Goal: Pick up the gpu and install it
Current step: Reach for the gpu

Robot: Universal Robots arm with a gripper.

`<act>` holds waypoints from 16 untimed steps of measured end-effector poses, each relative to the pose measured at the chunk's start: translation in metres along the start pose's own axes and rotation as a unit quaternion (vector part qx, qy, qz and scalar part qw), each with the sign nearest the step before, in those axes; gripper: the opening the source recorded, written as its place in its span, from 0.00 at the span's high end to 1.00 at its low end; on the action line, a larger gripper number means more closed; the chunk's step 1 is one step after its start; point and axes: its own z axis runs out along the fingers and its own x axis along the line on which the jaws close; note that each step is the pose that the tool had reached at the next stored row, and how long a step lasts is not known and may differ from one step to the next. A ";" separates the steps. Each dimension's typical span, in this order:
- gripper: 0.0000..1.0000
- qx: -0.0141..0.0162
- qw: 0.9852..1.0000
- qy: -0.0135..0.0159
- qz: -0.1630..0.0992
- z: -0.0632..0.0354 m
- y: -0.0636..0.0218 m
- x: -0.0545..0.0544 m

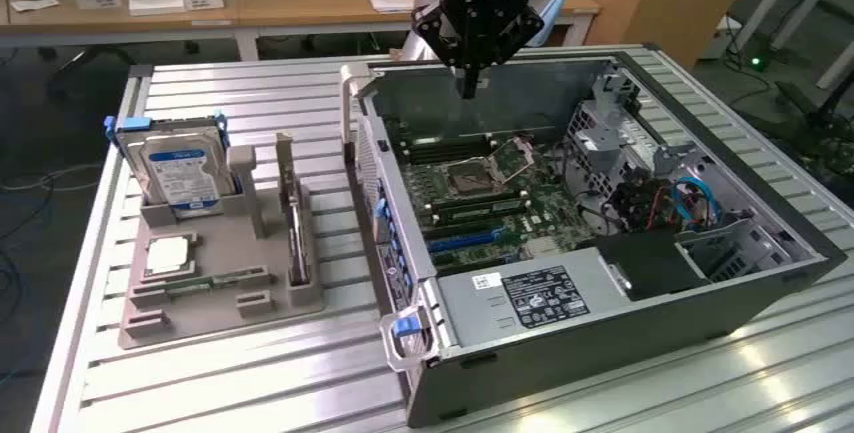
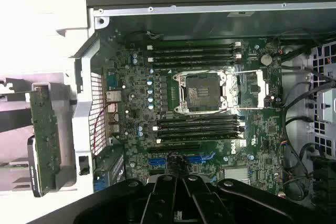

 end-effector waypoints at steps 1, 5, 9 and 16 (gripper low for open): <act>0.89 0.000 1.000 0.000 0.000 0.0000 0.0000 0.000; 0.89 0.000 1.000 0.000 0.000 0.0000 0.0000 0.000; 0.89 0.000 1.000 0.000 0.000 -0.0001 -0.0004 0.003; 0.89 0.000 1.000 0.000 0.000 -0.0003 -0.0014 0.011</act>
